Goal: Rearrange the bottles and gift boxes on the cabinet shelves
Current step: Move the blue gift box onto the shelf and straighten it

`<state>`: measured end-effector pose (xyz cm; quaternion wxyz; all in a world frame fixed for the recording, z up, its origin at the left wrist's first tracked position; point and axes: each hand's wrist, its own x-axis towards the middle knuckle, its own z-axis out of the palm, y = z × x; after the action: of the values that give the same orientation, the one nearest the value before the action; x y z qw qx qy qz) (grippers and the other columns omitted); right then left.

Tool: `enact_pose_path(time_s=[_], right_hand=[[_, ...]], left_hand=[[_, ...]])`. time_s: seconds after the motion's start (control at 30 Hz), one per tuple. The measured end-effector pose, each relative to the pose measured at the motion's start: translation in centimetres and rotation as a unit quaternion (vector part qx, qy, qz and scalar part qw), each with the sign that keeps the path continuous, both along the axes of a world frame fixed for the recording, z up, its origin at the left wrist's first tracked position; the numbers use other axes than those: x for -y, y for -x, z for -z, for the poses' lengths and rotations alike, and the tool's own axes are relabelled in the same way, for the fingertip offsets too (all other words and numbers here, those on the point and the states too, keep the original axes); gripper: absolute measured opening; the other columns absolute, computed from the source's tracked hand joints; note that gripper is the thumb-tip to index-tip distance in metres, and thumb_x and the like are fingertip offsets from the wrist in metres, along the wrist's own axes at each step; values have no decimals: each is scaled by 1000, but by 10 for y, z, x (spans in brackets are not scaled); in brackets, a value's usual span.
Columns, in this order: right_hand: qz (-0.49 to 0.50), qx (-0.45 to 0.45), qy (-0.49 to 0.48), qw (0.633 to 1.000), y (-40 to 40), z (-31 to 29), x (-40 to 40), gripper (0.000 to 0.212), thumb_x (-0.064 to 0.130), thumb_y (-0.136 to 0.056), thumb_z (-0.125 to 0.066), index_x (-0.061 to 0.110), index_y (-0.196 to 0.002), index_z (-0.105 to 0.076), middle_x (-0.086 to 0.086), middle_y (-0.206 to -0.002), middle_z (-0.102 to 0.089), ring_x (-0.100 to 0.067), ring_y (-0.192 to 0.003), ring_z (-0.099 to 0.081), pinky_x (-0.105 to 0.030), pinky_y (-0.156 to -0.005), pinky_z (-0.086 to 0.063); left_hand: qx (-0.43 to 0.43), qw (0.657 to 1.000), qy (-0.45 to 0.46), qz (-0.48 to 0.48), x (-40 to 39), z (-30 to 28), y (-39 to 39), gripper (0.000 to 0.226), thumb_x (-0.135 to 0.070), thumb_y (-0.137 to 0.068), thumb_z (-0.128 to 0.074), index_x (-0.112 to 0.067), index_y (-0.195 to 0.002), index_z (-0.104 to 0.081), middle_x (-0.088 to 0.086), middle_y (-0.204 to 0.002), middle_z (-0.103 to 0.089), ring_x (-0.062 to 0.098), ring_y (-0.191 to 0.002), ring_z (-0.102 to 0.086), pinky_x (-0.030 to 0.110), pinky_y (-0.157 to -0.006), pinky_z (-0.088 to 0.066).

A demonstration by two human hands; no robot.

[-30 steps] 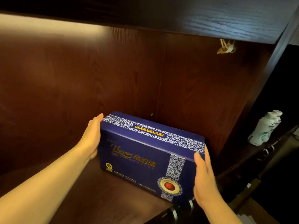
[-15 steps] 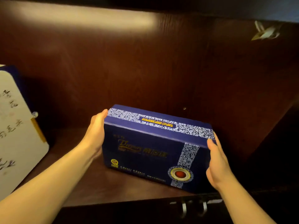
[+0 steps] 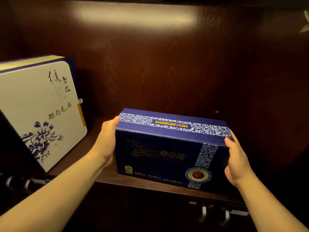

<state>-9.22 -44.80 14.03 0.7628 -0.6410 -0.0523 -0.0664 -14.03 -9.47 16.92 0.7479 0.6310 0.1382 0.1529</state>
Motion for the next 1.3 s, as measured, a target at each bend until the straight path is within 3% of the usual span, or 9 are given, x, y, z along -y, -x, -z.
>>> enact_pose_path(time_s=[0.1, 0.17, 0.33, 0.4, 0.43, 0.57, 0.63, 0.8, 1.3], right_hand=[[5, -3, -1, 1000, -1, 1, 1, 44, 38, -94, -47, 42, -136, -60, 4, -132, -71, -20, -125, -64, -54, -110, -44], [12, -7, -4, 1000, 0, 2, 1, 46, 39, -93, -48, 41, -138, -59, 4, -132, -71, -20, -126, -63, -51, -110, -44], [31, -67, -51, 996, 7, 15, 7, 55, 64, -99, -38, 36, -143, -56, -2, -135, -69, -21, -126, -63, -43, -101, -49], [25, -115, -96, 988, 11, 28, 8, 65, 71, -95, -31, 33, -140, -57, -5, -137, -66, -23, -129, -59, -46, -109, -43], [27, -133, -104, 985, 13, 36, 7, 57, 66, -100, -28, 34, -137, -57, -5, -136, -65, -23, -129, -57, -47, -113, -39], [51, -173, -88, 980, 14, 56, -2, 38, 36, -111, -24, 32, -122, -60, -4, -131, -65, -23, -121, -60, -44, -104, -46], [50, -186, -91, 977, 12, 60, -2, 40, 35, -109, -25, 29, -120, -63, -5, -129, -68, -21, -116, -63, -41, -96, -49], [32, -191, -84, 978, 8, 66, 5, 46, 40, -109, -27, 23, -137, -59, -10, -137, -66, -30, -129, -58, -55, -114, -40], [29, -184, -63, 981, 18, 65, 10, 44, 35, -110, -28, 22, -141, -57, -10, -136, -67, -31, -128, -59, -56, -113, -40]], left_hand=[[1, 1000, -19, -1, -2, 3, 6, 77, -70, -74, -54, -15, -129, -55, 11, -123, -64, -3, -76, -70, 15, -50, -52], [6, 999, -36, -15, -5, 6, 8, 75, -71, -68, -54, -18, -121, -57, 9, -124, -63, -4, -80, -69, 25, -63, -51], [-22, 1000, 7, -8, -15, 22, 4, 54, -69, -92, -36, -35, -114, -71, -2, -115, -76, 17, -110, -67, 37, -84, -47], [-18, 998, 48, 26, -13, 33, 3, 57, -67, -99, -22, -46, -110, -74, -4, -121, -74, 18, -115, -67, 42, -93, -48], [-13, 998, 57, 35, -11, 36, 3, 58, -66, -101, -20, -48, -110, -74, -3, -124, -73, 18, -116, -67, 44, -95, -47], [-8, 998, 31, 51, -2, 40, 5, 50, -63, -102, -28, -43, -121, -69, -1, -127, -72, 20, -114, -69, 45, -88, -53], [-19, 998, 21, 58, -2, 43, 5, 50, -61, -101, -29, -41, -118, -71, -2, -124, -73, 19, -111, -70, 42, -83, -53], [-28, 998, 20, 59, -1, 46, 7, 49, -57, -102, -28, -45, -106, -75, -6, -115, -76, 12, -102, -72, 39, -81, -49], [-13, 998, 15, 65, 4, 47, 20, 47, -57, -98, -31, -42, -116, -72, -5, -122, -74, 14, -110, -70, 41, -87, -49]])
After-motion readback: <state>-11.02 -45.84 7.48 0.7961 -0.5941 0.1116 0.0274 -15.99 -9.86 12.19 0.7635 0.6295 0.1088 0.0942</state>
